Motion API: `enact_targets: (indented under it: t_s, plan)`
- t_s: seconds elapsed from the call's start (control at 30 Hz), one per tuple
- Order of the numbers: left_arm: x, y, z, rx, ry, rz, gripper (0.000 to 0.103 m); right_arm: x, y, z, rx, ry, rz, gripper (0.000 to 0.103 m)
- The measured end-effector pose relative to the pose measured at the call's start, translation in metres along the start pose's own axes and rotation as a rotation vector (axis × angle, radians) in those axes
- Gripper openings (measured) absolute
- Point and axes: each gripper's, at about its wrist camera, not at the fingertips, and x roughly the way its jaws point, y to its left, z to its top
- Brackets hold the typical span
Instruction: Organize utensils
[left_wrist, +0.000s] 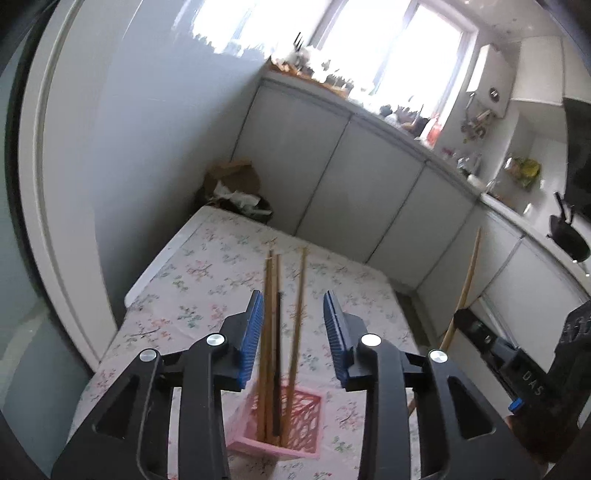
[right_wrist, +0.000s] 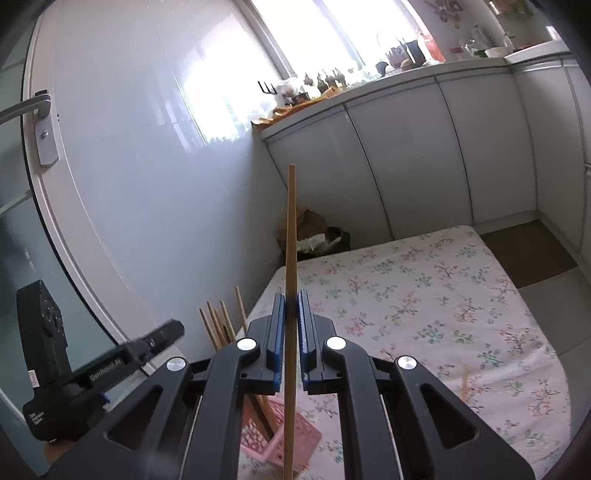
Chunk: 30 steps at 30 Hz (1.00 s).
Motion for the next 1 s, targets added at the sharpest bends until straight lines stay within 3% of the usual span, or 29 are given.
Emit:
enact_targets:
  t_s: [0.23,0.5,0.67,1.0]
  plan:
    - [-0.001,0.025,0.009,-0.080,0.041,0.055,0.038,0.023,0.038,-0.010,-0.072,-0.102,-0.018,0.007]
    - [0.005,0.054,0.009,-0.188,0.105,0.091,0.038,0.055,0.065,-0.032,-0.118,-0.128,-0.018,0.007]
    - [0.004,0.061,0.008,-0.207,0.125,0.100,0.038,0.064,0.075,-0.048,-0.205,-0.092,-0.020,0.007]
    - [0.002,0.052,0.009,-0.178,0.124,0.079,0.038,0.053,0.073,-0.058,-0.285,0.043,0.058,0.010]
